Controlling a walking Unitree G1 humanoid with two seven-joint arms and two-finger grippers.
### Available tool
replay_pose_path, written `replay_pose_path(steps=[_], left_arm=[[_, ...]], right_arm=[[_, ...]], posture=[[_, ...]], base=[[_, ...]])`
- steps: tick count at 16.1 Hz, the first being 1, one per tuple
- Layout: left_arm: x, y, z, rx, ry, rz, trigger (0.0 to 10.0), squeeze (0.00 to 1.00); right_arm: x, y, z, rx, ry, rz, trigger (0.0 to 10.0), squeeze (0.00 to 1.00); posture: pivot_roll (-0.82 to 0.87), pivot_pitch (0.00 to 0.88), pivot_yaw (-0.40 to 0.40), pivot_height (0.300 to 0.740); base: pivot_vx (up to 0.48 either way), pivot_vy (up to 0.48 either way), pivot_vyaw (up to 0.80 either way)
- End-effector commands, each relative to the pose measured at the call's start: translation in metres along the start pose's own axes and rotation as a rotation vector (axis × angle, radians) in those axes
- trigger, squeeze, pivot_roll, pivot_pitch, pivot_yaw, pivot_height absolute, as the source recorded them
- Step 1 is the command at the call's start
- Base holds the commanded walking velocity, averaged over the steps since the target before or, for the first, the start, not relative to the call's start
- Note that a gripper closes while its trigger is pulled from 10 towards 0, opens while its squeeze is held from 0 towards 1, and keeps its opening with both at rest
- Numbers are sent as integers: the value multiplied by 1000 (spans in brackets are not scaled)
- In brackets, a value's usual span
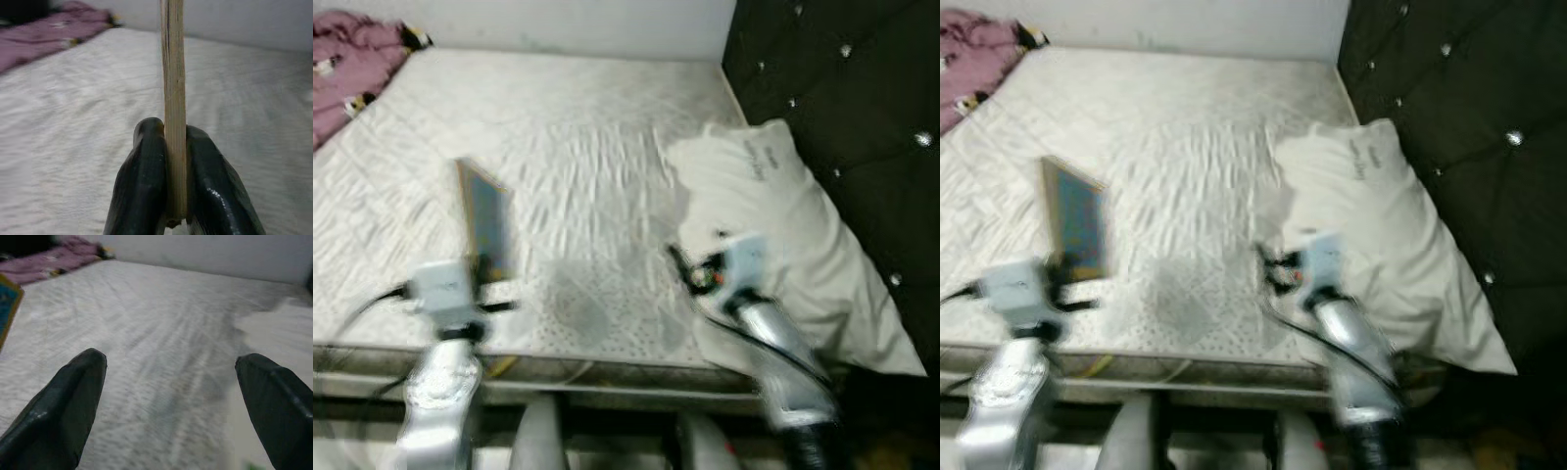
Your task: Clean up the room
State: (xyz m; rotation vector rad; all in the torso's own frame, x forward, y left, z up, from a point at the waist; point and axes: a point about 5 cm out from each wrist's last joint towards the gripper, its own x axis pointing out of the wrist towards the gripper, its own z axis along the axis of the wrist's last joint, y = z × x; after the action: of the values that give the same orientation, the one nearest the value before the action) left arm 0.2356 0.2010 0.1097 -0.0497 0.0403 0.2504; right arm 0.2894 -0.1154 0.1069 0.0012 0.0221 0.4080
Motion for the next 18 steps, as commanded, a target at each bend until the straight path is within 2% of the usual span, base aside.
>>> replay_pose_path(steps=[1, 4, 6, 9, 10, 11, 15, 18], left_arm=[[2, -10, 9, -23, -45, -29, 10000, 0], [6, -16, 5, -53, -12, -29, 10000, 0], [10, -18, 1, -69, 21, -34, 10000, 0], [21, -33, -6, -155, 95, -82, 10000, 0], [25, -43, -8, -239, 125, -105, 10000, 0], [27, -46, -9, -257, 140, -110, 10000, 0], [33, -65, -14, -353, 209, -165, 10000, 0], [41, -72, -10, -408, 228, -213, 10000, 0]], right_arm=[[-6, -13, -1, -16, 12, -38, 10000, 0], [-6, -13, -1, -18, 12, -35, 10000, 0], [-5, -13, -1, -17, 13, -35, 10000, 0], [-6, -13, 0, -22, 12, -33, 10000, 0], [-6, -14, 1, -25, 11, -34, 10000, 0], [-7, -14, 1, -27, 9, -35, 10000, 0], [-8, -17, 3, -35, 7, -45, 10000, 0], [-9, -18, 4, -42, 8, -45, 10000, 0]], posture=[[12, 34, -8, 619], [7, 37, -13, 619], [7, 38, -14, 594], [-9, 43, -19, 549], [-18, 46, -21, 536], [-19, 47, -21, 527], [-36, 56, -30, 527], [-42, 61, -40, 527]], base=[[0, 0, 0], [0, 0, 0], [0, 0, 0], [0, 0, 0], [0, 0, 0], [0, 0, 0], [0, 0, 0], [0, 0, 0]])
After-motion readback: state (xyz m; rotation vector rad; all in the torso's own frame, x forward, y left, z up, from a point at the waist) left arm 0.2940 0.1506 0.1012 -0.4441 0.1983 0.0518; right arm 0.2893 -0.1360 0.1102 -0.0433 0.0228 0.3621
